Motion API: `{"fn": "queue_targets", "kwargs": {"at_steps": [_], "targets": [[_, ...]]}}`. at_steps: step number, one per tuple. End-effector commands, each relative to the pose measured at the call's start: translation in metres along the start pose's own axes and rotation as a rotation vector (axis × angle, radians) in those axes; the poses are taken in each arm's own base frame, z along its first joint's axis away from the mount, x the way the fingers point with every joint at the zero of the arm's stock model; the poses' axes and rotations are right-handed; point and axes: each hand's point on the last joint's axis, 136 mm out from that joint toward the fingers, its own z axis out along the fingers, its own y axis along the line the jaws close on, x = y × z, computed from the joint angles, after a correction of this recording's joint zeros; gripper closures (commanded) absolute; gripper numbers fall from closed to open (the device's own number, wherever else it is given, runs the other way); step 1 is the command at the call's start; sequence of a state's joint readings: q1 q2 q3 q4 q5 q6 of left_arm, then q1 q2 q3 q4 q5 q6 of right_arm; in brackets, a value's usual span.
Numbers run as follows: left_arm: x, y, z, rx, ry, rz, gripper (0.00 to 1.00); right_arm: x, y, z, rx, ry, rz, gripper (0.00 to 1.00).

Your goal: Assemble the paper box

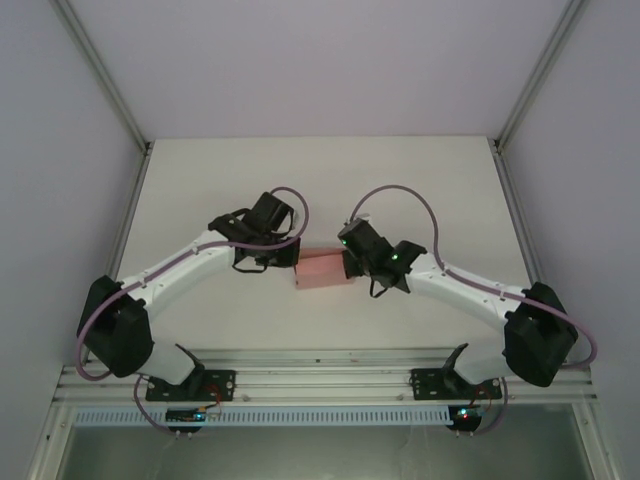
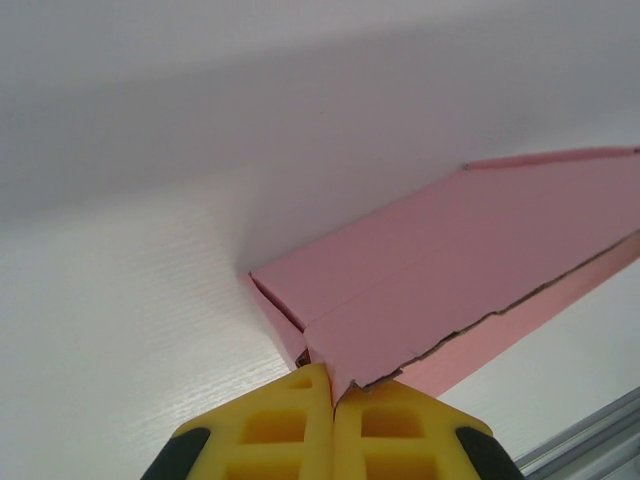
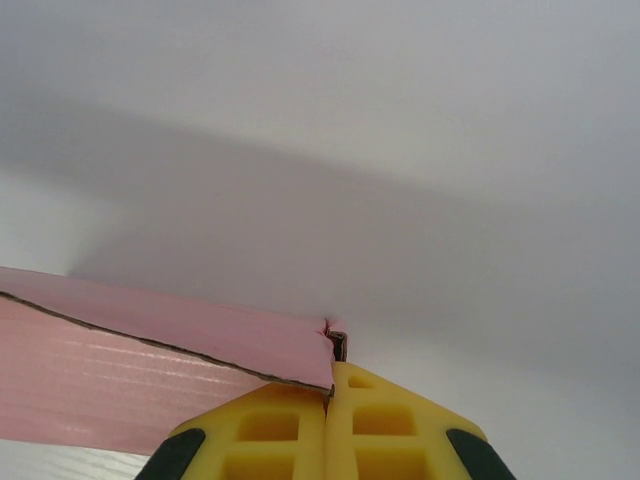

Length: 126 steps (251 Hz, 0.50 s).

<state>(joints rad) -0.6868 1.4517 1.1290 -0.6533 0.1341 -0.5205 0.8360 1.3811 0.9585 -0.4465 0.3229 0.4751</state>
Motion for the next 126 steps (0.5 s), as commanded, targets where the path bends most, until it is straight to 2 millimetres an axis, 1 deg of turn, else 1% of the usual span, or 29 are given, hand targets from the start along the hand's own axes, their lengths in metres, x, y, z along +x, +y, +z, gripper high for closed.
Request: {"fn": "queue_targets", "kwargs": {"at_steps": [1, 18, 34, 47, 65, 70, 101, 112, 126], "targets": [[-0.012, -0.003, -0.009, 0.009, -0.042, -0.109, 1.0, 0.027, -0.015, 0.005, 0.102, 0.093, 0.009, 1.0], [-0.011, -0.004, -0.006, 0.021, -0.035, -0.097, 1.0, 0.027, -0.015, 0.005, 0.105, 0.089, 0.012, 1.0], [-0.009, 0.001, -0.002, 0.003, -0.037, -0.099, 1.0, 0.03, -0.014, 0.005, 0.096, 0.094, 0.024, 1.0], [-0.007, 0.006, 0.003, -0.006, -0.048, -0.102, 1.0, 0.028, -0.015, 0.005, 0.099, 0.079, 0.036, 1.0], [0.005, 0.014, 0.009, -0.014, -0.037, -0.107, 1.0, 0.024, -0.013, 0.005, 0.086, 0.046, 0.038, 1.0], [0.004, 0.013, 0.011, -0.003, -0.057, -0.106, 1.0, 0.024, -0.012, 0.005, 0.081, 0.038, 0.038, 1.0], [0.02, 0.023, 0.018, 0.035, -0.104, -0.156, 1.0, 0.026, -0.009, 0.009, 0.055, 0.007, 0.064, 1.0], [0.026, 0.023, 0.018, 0.044, -0.118, -0.144, 1.0, 0.027, -0.007, 0.009, 0.047, -0.002, 0.062, 1.0], [0.033, 0.03, 0.018, 0.001, -0.15, -0.107, 1.0, 0.028, -0.005, 0.009, 0.05, -0.02, 0.056, 1.0]]}}
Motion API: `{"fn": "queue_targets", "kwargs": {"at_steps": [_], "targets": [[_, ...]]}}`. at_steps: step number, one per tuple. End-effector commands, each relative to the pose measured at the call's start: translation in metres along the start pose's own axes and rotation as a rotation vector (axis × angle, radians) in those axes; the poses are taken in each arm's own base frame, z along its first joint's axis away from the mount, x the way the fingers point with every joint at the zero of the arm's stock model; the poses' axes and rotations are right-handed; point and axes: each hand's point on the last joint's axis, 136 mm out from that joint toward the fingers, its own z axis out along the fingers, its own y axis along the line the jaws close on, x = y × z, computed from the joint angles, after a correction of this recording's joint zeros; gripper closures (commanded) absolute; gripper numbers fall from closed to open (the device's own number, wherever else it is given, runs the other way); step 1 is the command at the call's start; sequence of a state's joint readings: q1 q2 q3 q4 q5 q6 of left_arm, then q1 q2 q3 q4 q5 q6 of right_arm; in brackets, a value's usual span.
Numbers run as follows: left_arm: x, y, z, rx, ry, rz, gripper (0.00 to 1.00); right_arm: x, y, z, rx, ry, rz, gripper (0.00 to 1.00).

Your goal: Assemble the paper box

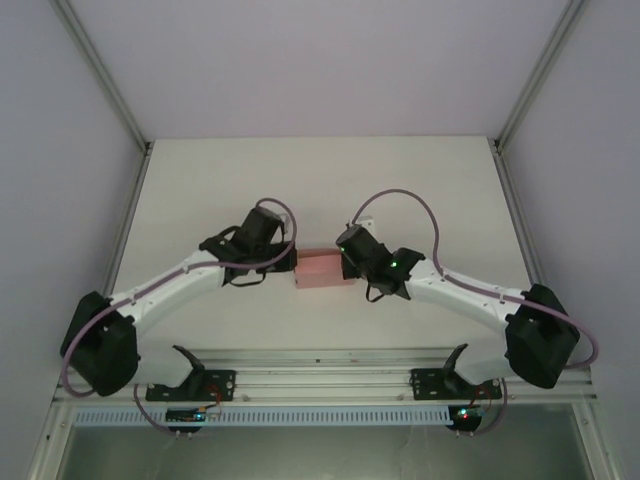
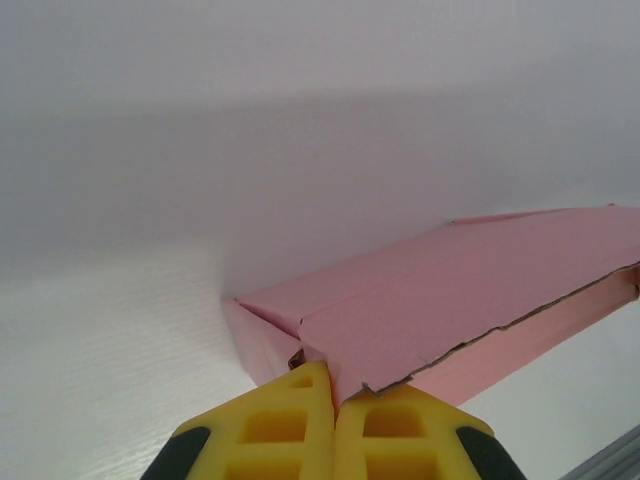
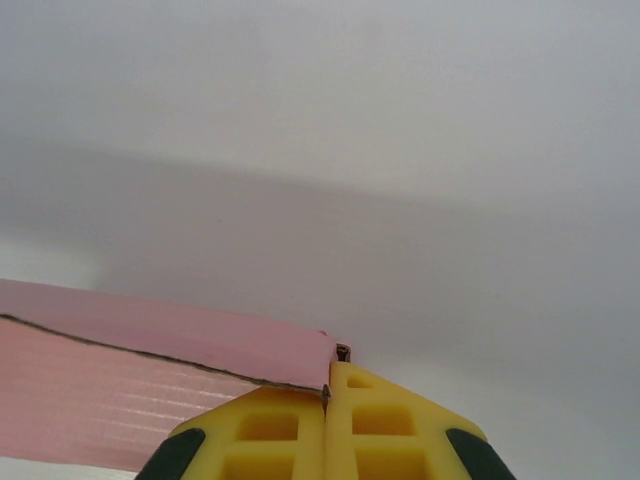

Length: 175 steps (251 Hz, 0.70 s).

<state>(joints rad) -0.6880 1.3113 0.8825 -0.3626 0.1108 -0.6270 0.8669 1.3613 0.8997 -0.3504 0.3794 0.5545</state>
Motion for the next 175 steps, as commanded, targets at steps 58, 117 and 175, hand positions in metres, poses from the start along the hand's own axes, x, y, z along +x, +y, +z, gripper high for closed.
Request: {"fn": "queue_targets", "kwargs": {"at_steps": [58, 117, 175], "targets": [[0.055, 0.043, 0.013, -0.108, -0.083, 0.089, 1.0, 0.038, -0.008, 0.009, 0.018, -0.005, -0.035, 1.0], [0.076, 0.055, 0.018, -0.119, -0.173, 0.149, 1.0, 0.05, 0.006, 0.012, -0.098, -0.03, -0.065, 0.93], [0.076, 0.056, 0.016, -0.148, -0.202, 0.199, 1.0, 0.015, 0.027, -0.016, -0.259, -0.033, -0.041, 0.39]]}}
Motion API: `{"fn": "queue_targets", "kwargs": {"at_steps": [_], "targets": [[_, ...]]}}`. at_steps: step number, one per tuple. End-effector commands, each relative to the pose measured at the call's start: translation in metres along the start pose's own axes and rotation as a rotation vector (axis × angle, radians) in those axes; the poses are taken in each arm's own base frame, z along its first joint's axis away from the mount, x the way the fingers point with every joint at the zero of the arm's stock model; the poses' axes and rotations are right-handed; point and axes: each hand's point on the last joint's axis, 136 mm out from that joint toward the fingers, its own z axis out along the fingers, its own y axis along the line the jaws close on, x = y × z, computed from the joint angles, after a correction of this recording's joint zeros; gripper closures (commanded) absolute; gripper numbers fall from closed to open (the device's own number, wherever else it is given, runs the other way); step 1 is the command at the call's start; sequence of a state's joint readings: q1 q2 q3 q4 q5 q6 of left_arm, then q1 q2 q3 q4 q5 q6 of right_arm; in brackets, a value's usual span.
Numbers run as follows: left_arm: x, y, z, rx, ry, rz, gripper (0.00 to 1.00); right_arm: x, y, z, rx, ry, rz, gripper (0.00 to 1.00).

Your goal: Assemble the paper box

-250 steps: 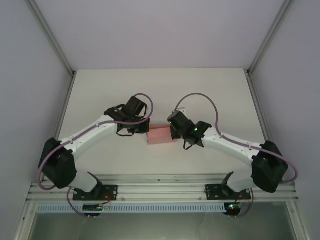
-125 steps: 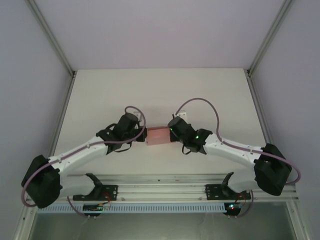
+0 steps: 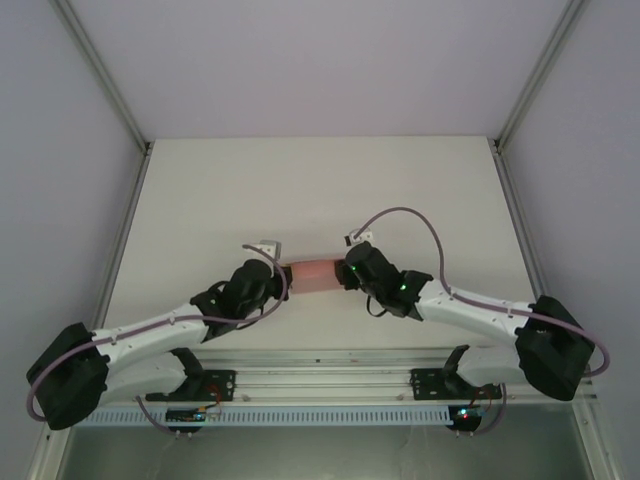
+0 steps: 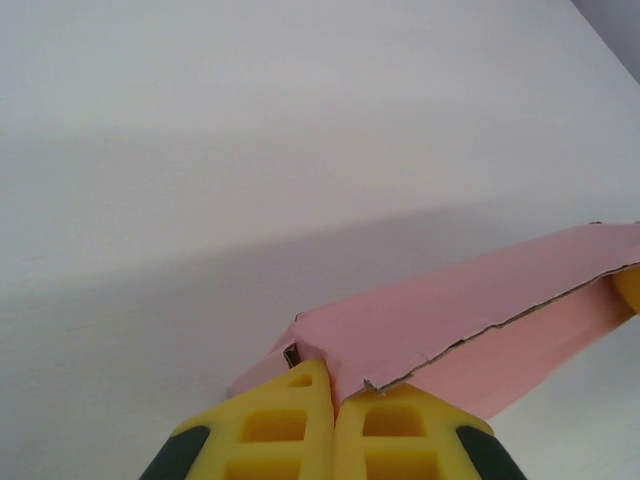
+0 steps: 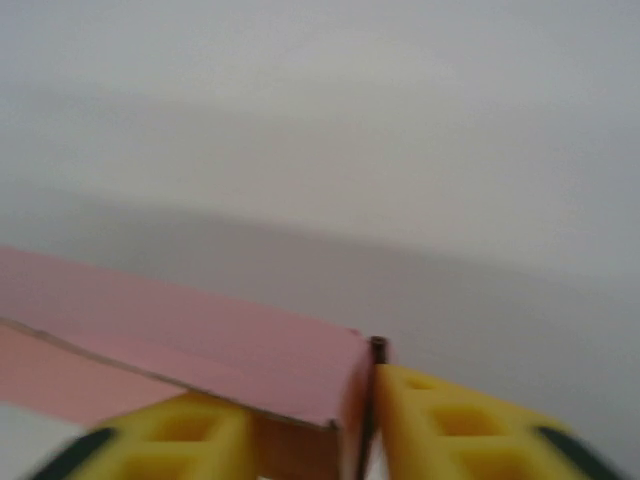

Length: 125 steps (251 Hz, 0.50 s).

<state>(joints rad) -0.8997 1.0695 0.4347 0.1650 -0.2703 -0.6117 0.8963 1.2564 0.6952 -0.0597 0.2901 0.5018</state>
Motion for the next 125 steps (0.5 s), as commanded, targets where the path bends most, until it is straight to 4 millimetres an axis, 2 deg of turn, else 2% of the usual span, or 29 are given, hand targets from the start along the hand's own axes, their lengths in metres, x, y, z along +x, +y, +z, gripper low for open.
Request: {"fn": "queue_targets", "kwargs": {"at_steps": [1, 14, 25, 31, 57, 91, 125], "targets": [[0.061, 0.039, 0.0, -0.136, 0.202, 0.099, 1.0, 0.0, 0.008, -0.011, -0.074, 0.073, -0.02, 0.38], [0.058, 0.039, 0.001, -0.155, 0.196, 0.109, 1.0, -0.008, 0.011, -0.013, -0.096, 0.072, -0.008, 0.27], [0.056, 0.04, 0.002, -0.172, 0.197, 0.117, 1.0, -0.015, 0.012, -0.014, -0.117, 0.071, 0.012, 0.11], [0.056, 0.04, 0.003, -0.176, 0.2, 0.125, 1.0, -0.017, 0.012, -0.014, -0.122, 0.071, 0.019, 0.06], [0.053, 0.039, 0.004, -0.188, 0.194, 0.141, 1.0, -0.03, 0.008, -0.012, -0.134, 0.056, 0.065, 0.05], [0.046, 0.034, 0.004, -0.185, 0.174, 0.149, 1.0, -0.039, 0.019, -0.016, -0.241, 0.048, 0.09, 0.02], [0.038, 0.034, 0.004, -0.213, 0.156, 0.154, 1.0, -0.039, 0.028, -0.02, -0.329, 0.053, 0.074, 0.01]]}}
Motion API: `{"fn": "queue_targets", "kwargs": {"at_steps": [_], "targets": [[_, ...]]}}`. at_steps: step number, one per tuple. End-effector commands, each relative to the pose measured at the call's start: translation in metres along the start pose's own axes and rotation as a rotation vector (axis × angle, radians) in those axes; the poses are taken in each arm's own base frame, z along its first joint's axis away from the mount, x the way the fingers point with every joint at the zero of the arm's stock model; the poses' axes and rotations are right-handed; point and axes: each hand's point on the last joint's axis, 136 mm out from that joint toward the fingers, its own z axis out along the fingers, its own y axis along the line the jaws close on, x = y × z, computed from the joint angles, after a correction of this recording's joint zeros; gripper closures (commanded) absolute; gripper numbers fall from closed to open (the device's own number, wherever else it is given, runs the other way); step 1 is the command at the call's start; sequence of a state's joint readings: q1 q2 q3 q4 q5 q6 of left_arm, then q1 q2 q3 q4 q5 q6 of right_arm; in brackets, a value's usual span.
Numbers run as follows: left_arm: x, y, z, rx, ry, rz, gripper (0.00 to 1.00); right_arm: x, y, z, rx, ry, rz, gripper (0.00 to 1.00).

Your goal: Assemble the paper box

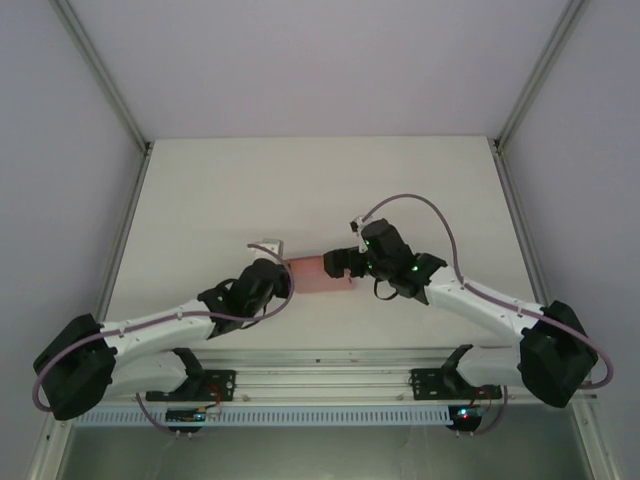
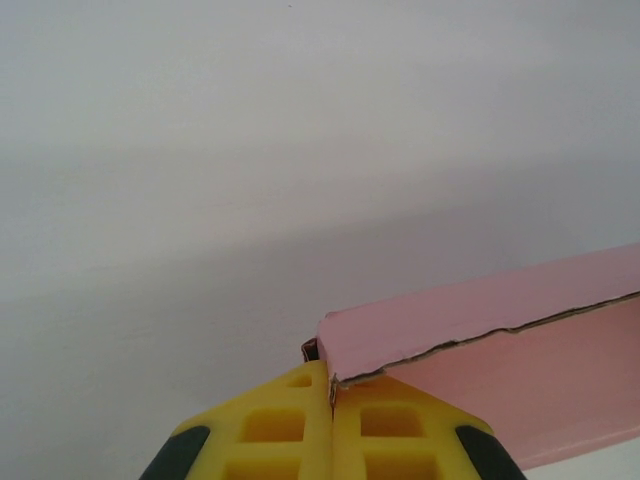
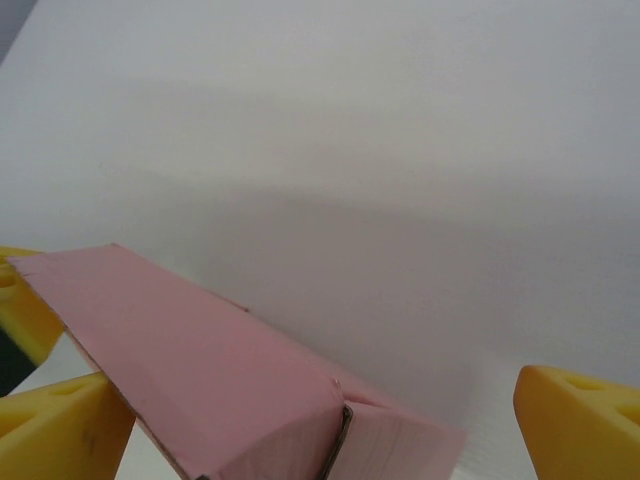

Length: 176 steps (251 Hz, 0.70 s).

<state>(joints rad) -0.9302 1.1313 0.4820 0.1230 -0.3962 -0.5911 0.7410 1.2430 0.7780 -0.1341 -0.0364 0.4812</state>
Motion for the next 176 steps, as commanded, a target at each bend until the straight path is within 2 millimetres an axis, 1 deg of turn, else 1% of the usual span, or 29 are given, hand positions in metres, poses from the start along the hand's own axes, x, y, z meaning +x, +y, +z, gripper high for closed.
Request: {"fn": "queue_targets", "kwargs": {"at_steps": [1, 13, 30, 50, 57, 76, 90, 105, 114, 127, 140, 159, 176], "targets": [[0.043, 0.023, 0.0, -0.099, 0.17, 0.11, 1.0, -0.014, 0.025, -0.011, -0.146, -0.029, -0.016, 0.01], [0.042, 0.021, 0.001, -0.098, 0.174, 0.118, 1.0, -0.01, 0.025, -0.012, -0.167, -0.006, -0.033, 0.01], [0.037, 0.019, 0.001, -0.109, 0.176, 0.125, 1.0, 0.001, 0.033, -0.016, -0.237, 0.043, -0.07, 0.01], [0.034, 0.015, 0.003, -0.112, 0.178, 0.138, 1.0, 0.014, 0.037, -0.021, -0.291, 0.08, -0.118, 0.01], [0.033, 0.013, 0.004, -0.11, 0.177, 0.145, 1.0, 0.016, 0.035, -0.021, -0.288, 0.087, -0.112, 0.01], [0.029, 0.01, 0.005, -0.109, 0.168, 0.154, 1.0, 0.012, 0.013, -0.019, -0.181, 0.057, -0.053, 0.02], [0.028, 0.009, 0.006, -0.108, 0.158, 0.163, 1.0, 0.004, -0.003, -0.02, -0.119, 0.013, 0.021, 0.01], [0.027, 0.008, 0.006, -0.109, 0.151, 0.17, 1.0, -0.006, -0.015, -0.021, -0.098, -0.045, 0.103, 0.01], [0.027, 0.008, 0.006, -0.105, 0.148, 0.175, 1.0, -0.012, -0.018, -0.021, -0.113, -0.081, 0.135, 0.01], [0.027, 0.008, 0.005, -0.104, 0.146, 0.18, 1.0, -0.019, -0.017, -0.02, -0.152, -0.115, 0.168, 0.02], [0.026, 0.006, 0.005, -0.102, 0.145, 0.189, 1.0, -0.023, -0.018, -0.019, -0.16, -0.122, 0.188, 0.01], [0.026, 0.005, 0.006, -0.101, 0.145, 0.202, 1.0, -0.019, -0.021, -0.013, -0.139, -0.081, 0.189, 0.01], [0.025, 0.004, 0.006, -0.105, 0.144, 0.209, 0.98, -0.006, -0.029, -0.006, -0.096, -0.014, 0.209, 0.02]]}}
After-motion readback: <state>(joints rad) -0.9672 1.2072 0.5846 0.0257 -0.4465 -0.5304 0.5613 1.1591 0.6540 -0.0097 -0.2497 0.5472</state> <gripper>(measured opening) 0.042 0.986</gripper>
